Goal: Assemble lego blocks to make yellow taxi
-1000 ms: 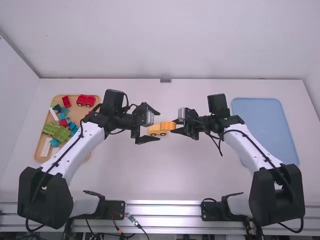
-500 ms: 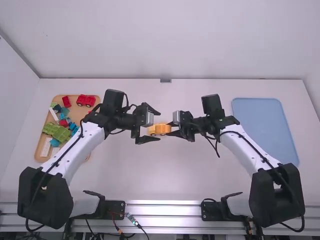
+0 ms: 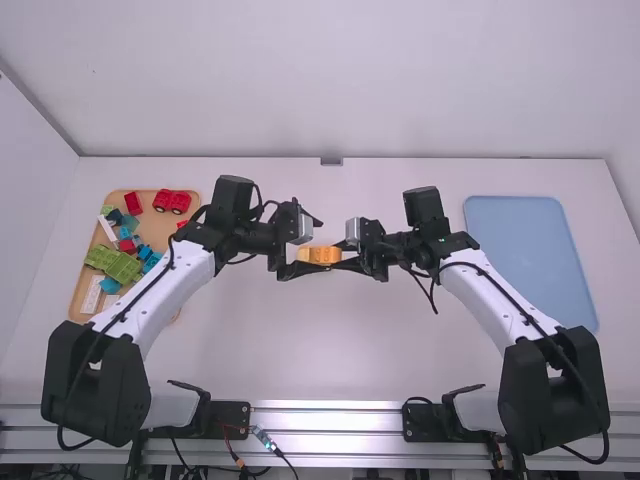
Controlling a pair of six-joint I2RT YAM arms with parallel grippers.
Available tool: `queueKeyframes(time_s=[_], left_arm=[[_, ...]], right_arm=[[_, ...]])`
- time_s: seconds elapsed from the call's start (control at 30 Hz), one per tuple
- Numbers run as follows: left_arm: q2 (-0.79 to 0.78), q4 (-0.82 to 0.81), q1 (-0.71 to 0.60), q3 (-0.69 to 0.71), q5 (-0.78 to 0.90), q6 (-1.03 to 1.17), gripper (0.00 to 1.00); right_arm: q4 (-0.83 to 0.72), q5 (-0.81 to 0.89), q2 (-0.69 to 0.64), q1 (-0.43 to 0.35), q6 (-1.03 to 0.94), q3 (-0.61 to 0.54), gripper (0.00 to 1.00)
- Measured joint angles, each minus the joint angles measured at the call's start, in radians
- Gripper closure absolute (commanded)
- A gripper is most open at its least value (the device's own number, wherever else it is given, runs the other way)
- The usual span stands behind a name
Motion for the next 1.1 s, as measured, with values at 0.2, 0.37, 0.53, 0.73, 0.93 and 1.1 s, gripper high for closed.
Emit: queueKeyframes(time_s=[0.2,0.37,0.53,0.73,0.93,1.1], left_arm=[[0.0,0.0,-0.001,0.0,-0.003,-0.012,0.24],[0.0,-0.003,-0.002,0.0,-0.003,-0.014,0.27],[0.0,0.032,-0.002,-0.023,-0.003,-0.015,0.31],[0.0,0.037,-0.002,-0.046,-0.003,-0.015,0.37],[0.0,0.038,-0.002,-0.046,-0.008,-0.014,0.4],[0.0,0.038,-0.002,-0.046,-0.008,-0.015,0.43]], right_arm=[[0.02,0.006,0.0,0.013,0.0,0.0,0.85],[0.045,0.029,0.0,0.034,0.014,0.0,0.85],[0.055,0.053,0.0,0.036,0.032,0.0,0.86],[0.056,0.055,0.0,0.042,0.043,0.0,0.86],[0.053,0.056,0.0,0.041,0.045,0.0,0.86],[0.052,0.06,0.0,0.041,0.047,0.0,0.85]])
